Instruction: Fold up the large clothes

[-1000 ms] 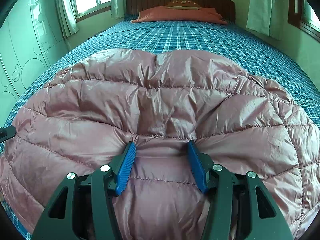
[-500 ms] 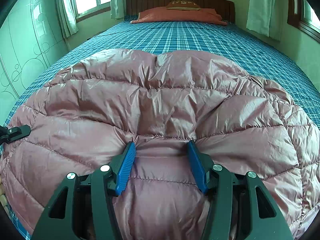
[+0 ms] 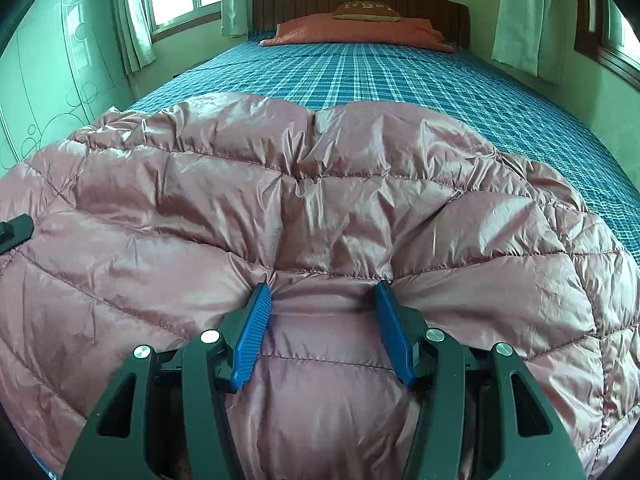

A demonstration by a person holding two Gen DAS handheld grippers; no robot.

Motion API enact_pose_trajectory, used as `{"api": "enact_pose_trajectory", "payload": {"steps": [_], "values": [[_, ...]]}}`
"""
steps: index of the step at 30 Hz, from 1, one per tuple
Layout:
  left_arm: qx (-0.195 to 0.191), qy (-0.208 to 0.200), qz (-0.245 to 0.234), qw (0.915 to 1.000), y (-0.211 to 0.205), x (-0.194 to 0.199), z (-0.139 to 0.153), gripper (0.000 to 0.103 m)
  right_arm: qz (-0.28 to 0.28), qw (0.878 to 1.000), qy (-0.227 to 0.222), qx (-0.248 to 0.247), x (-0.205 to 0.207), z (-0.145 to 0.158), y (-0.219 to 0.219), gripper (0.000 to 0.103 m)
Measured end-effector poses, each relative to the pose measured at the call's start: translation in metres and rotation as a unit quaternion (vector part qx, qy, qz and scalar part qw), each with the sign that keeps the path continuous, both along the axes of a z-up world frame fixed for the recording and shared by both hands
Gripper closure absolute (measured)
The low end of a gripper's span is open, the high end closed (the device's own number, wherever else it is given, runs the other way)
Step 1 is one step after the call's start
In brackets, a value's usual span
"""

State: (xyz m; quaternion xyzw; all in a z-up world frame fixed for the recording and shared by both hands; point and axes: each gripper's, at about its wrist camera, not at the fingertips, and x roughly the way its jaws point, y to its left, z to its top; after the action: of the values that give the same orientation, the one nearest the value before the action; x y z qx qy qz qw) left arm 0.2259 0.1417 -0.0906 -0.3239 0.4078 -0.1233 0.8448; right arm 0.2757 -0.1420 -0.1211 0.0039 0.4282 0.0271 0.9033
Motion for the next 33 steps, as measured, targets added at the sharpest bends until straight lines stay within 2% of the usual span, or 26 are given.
{"api": "enact_pose_trajectory", "payload": {"steps": [10,22,27,33], "values": [[-0.012,-0.001,0.002,0.9999,0.000,-0.001,0.006,0.085,-0.001,1.000,0.002,-0.003,0.001,0.002,0.003,0.049],[-0.019,0.007,0.008,0.9998,0.005,0.000,-0.002,0.085,-0.004,1.000,0.002,-0.021,0.000,0.002,0.012,0.049],[-0.019,0.008,0.009,0.9997,0.006,0.000,-0.003,0.086,-0.005,0.999,0.001,-0.036,-0.001,0.004,0.019,0.049],[-0.015,0.006,0.006,0.9998,0.006,0.000,-0.001,0.086,-0.006,0.997,-0.016,-0.073,-0.013,0.023,0.016,0.049]]}}
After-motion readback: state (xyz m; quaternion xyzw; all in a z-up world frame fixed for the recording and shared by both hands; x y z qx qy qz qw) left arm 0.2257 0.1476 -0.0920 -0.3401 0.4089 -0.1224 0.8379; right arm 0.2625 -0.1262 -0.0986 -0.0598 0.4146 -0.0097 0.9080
